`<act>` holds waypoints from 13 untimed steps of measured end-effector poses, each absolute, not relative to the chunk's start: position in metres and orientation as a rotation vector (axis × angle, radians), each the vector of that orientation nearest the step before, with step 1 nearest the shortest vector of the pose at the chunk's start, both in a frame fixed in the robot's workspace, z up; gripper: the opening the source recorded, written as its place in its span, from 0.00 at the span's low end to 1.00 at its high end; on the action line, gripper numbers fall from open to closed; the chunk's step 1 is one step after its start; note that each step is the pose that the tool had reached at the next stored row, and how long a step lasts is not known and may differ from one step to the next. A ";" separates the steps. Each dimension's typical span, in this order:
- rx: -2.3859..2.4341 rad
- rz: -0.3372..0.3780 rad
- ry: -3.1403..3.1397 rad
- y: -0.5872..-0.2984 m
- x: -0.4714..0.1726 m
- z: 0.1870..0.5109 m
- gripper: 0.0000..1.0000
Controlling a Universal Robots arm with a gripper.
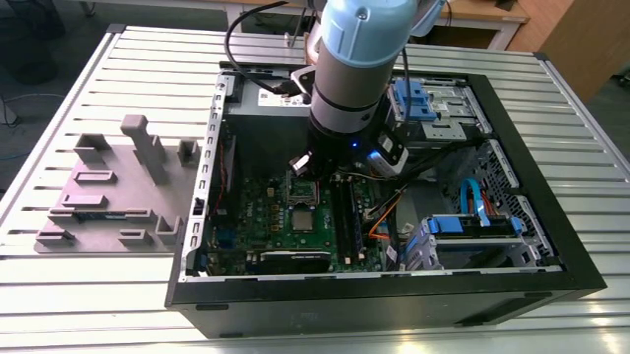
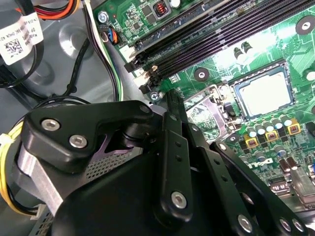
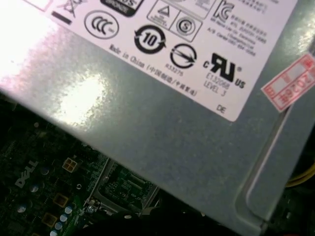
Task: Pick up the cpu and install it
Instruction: 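Close the cpu cover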
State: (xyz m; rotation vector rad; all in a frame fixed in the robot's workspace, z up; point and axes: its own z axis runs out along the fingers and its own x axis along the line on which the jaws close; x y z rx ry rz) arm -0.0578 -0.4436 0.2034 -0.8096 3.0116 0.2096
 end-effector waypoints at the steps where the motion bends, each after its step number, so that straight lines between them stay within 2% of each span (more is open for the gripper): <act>1: -0.810 0.210 3.011 -0.444 -0.058 0.203 0.11; 13: -0.811 0.212 3.010 -0.444 -0.061 0.204 0.11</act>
